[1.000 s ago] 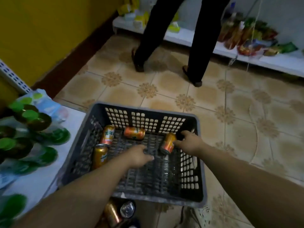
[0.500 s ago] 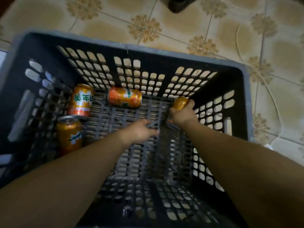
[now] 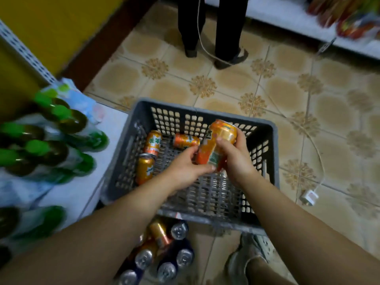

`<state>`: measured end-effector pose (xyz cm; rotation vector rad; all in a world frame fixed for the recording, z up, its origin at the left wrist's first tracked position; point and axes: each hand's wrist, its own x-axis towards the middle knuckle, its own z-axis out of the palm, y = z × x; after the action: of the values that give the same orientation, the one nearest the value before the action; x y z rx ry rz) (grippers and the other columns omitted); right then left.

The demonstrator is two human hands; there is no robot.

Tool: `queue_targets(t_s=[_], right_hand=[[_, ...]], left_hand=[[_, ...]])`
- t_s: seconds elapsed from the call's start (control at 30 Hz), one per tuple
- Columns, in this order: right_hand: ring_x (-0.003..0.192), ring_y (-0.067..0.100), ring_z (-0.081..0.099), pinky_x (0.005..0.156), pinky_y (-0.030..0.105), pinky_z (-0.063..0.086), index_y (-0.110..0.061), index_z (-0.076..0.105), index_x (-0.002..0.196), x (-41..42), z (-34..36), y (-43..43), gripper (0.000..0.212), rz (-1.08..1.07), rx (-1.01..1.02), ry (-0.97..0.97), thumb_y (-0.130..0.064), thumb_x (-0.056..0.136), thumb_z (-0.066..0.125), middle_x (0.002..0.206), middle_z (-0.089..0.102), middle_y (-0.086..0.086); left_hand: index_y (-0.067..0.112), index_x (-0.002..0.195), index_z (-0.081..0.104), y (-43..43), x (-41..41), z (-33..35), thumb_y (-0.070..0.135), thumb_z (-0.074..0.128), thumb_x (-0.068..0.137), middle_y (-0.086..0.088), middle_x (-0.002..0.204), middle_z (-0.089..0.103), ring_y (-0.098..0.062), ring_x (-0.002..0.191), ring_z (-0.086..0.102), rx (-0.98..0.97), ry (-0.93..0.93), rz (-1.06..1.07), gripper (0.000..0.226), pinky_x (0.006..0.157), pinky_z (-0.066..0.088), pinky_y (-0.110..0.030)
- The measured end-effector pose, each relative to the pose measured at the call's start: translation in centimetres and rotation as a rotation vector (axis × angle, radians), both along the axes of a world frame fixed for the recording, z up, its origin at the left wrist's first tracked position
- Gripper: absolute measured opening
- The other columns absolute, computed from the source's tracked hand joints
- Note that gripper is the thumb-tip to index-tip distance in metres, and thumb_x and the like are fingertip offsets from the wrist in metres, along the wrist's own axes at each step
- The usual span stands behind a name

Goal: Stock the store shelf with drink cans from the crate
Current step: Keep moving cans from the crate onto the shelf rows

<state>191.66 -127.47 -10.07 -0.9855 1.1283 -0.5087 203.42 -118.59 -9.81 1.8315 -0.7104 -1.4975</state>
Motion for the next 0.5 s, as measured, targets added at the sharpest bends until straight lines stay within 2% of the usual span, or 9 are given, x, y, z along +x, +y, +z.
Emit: queue_targets(t_s=[0.07,0.13,0.2,0.23,0.3,0.37,0.43,0.5], right_hand=[[0.106,0.027,0.063,0.087,0.048,0.055,-0.024,0.040,0.134,1.0,4.8,2.5,0.073,0.020,-0.077,0.000,-0.027,0.074,0.080,0.121,0.058,0.010],[0.096,0.024,0.066,0.074,0.037,0.058,-0.019,0.048,0.128,1.9,9.6,5.2,0.063,0.041,-0.153,-0.015,-0.023,0.075,0.080,0.117,0.062,0.013],[0.091,0.021,0.066,0.064,0.029,0.055,-0.017,0.051,0.129,2.7,14.6,7.9,0.063,0.099,-0.207,-0.073,-0.023,0.073,0.079,0.115,0.063,0.014],[0.092,0.022,0.066,0.064,0.030,0.056,-0.018,0.051,0.129,3.2,17.0,9.1,0.066,0.137,-0.231,-0.103,-0.026,0.069,0.078,0.114,0.063,0.012],[0.094,0.023,0.067,0.071,0.037,0.058,-0.020,0.053,0.125,4.3,22.3,12.0,0.063,0.216,-0.280,-0.178,-0.026,0.066,0.074,0.111,0.064,0.010],[0.090,0.016,0.067,0.076,0.035,0.059,-0.023,0.055,0.118,5.7,27.2,15.2,0.053,0.297,-0.396,-0.241,-0.019,0.070,0.074,0.105,0.065,0.005],[0.086,0.012,0.065,0.076,0.033,0.057,-0.022,0.053,0.119,7.3,31.5,18.6,0.054,0.376,-0.491,-0.299,-0.014,0.070,0.074,0.101,0.064,0.001],[0.090,0.014,0.064,0.079,0.034,0.057,-0.021,0.052,0.122,8.8,35.0,22.2,0.059,0.459,-0.553,-0.340,-0.016,0.069,0.075,0.105,0.063,0.003]], left_hand=[[0.017,0.136,0.040,3.1,-0.3,5.0,0.016,0.080,0.073,0.003,0.121,0.054,-0.012,0.108,0.054,-0.093,-0.097,0.081,0.076,0.099,0.042,-0.028],[0.020,0.133,0.039,6.6,-0.3,9.7,0.012,0.080,0.072,0.003,0.116,0.053,-0.010,0.104,0.053,-0.176,-0.145,0.131,0.073,0.091,0.042,-0.022],[0.027,0.125,0.036,10.0,0.3,13.8,0.009,0.078,0.075,0.006,0.112,0.053,-0.008,0.101,0.054,-0.245,-0.115,0.195,0.068,0.082,0.043,-0.016],[0.029,0.122,0.036,11.8,0.7,15.9,0.010,0.077,0.076,0.007,0.111,0.054,-0.008,0.101,0.056,-0.263,-0.088,0.231,0.065,0.080,0.044,-0.016],[0.024,0.121,0.043,15.3,1.7,20.5,0.019,0.079,0.075,0.006,0.113,0.059,-0.012,0.104,0.059,-0.315,-0.086,0.293,0.059,0.086,0.049,-0.025],[0.024,0.124,0.048,19.0,2.4,24.9,0.027,0.079,0.073,0.004,0.113,0.062,-0.015,0.104,0.061,-0.353,-0.114,0.350,0.059,0.094,0.050,-0.036],[0.029,0.116,0.048,22.8,3.1,28.7,0.026,0.077,0.077,0.004,0.110,0.062,-0.015,0.103,0.061,-0.385,-0.181,0.413,0.049,0.095,0.050,-0.039],[0.030,0.115,0.049,26.9,3.6,32.1,0.038,0.080,0.066,0.004,0.111,0.064,-0.016,0.105,0.062,-0.408,-0.283,0.475,0.059,0.097,0.049,-0.041]])
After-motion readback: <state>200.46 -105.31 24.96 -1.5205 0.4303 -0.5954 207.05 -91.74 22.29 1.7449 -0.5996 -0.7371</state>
